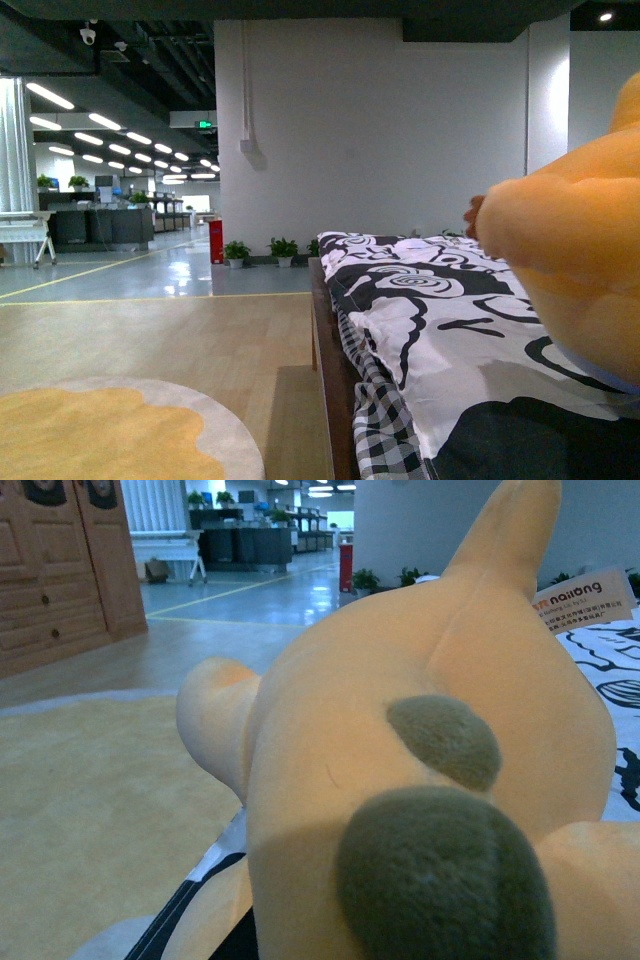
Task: Put away toys
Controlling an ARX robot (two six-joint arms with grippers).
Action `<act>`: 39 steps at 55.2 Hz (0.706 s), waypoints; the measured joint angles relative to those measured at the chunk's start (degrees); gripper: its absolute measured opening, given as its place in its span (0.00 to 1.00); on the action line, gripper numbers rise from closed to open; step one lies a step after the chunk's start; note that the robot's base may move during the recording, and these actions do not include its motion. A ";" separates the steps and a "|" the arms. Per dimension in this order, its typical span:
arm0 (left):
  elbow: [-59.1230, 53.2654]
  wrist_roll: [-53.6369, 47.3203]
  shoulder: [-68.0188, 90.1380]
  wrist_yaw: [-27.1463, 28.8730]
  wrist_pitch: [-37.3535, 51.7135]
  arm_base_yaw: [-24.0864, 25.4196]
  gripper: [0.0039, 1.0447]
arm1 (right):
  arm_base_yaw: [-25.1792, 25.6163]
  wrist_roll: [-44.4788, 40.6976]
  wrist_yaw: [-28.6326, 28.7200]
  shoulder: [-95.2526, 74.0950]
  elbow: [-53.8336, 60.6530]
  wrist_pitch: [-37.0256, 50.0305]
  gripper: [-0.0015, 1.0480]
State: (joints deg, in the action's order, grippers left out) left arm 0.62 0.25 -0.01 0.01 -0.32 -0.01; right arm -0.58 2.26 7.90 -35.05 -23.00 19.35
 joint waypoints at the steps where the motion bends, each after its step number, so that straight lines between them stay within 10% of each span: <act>1: 0.00 0.00 0.00 0.00 0.00 0.00 0.95 | 0.94 0.63 1.03 1.49 0.35 -0.94 0.17; 15: 0.00 0.00 0.00 0.00 0.00 0.00 0.95 | 14.75 10.03 16.66 19.67 6.14 -11.28 0.17; 39: 0.00 0.00 0.00 0.00 0.00 0.00 0.95 | 18.36 14.71 19.34 25.70 16.17 -5.51 0.17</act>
State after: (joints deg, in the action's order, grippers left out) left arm 0.62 0.25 -0.01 0.01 -0.32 -0.01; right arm 17.78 16.97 27.24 -9.34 -6.83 13.85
